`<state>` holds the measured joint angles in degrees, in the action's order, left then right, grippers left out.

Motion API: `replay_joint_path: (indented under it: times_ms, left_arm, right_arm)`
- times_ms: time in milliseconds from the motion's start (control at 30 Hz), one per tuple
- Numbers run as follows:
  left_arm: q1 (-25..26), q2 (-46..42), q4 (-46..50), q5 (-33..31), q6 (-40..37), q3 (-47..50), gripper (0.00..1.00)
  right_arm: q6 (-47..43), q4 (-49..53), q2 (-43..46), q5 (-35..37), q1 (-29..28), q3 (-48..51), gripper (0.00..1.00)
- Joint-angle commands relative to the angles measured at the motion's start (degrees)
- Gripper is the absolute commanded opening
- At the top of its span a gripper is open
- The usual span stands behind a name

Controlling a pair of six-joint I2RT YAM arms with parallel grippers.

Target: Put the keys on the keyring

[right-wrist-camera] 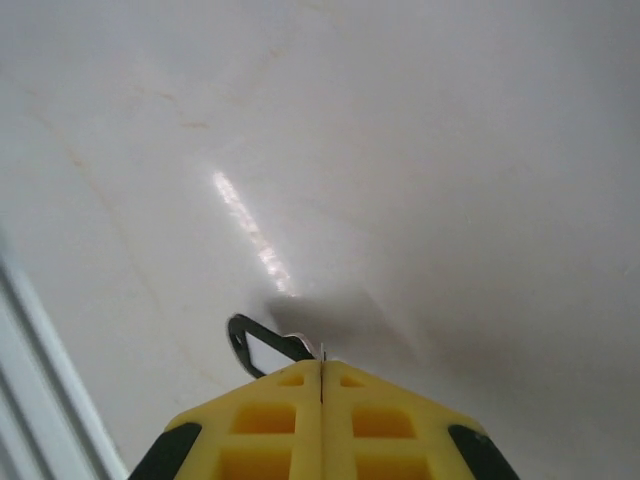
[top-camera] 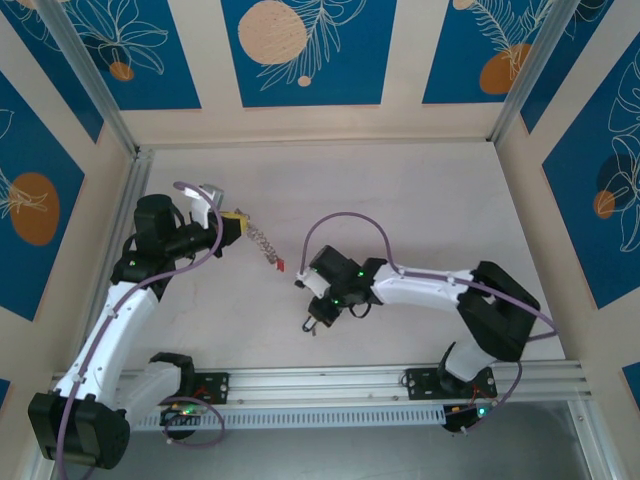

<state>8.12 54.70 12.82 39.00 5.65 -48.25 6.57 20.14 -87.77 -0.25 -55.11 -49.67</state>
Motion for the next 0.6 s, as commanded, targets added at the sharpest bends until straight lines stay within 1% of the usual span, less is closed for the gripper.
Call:
replay_joint_path:
  times_ms: [0, 67, 167, 300, 400, 567]
  left_arm:
    - [-0.75, -1.8, -2.73, 2.91, -0.55, -0.18, 0.0]
    - [-0.71, -1.79, -3.06, 3.82, -0.75, -0.27, 0.0]
    - [-0.49, -2.2, -4.92, 7.28, -0.66, -0.03, 0.0]
    - [1.18, -3.88, -8.87, 13.2, 0.11, 0.79, 0.0]
    - [4.24, -4.37, -8.16, 16.28, -1.73, -0.09, 0.0]
    - [10.08, -5.23, -4.26, 17.4, -7.22, -2.46, 0.0]
  right_arm:
    - [-2.77, -3.57, 7.6, -4.03, 0.49, 3.55, 0.0]
    - [-4.14, -3.82, 12.61, -5.78, 1.08, 5.13, 0.0]
    - [-6.62, -2.15, 20.3, -7.87, 2.44, 5.65, 0.0]
    - [-10.35, 2.94, 27.51, -11.66, 5.74, 1.53, 0.0]
    - [-13.93, 7.54, 29.32, -13.99, 7.53, -3.49, 0.0]
    - [-18.48, 13.85, 27.95, -16.72, 9.0, -11.58, 0.0]
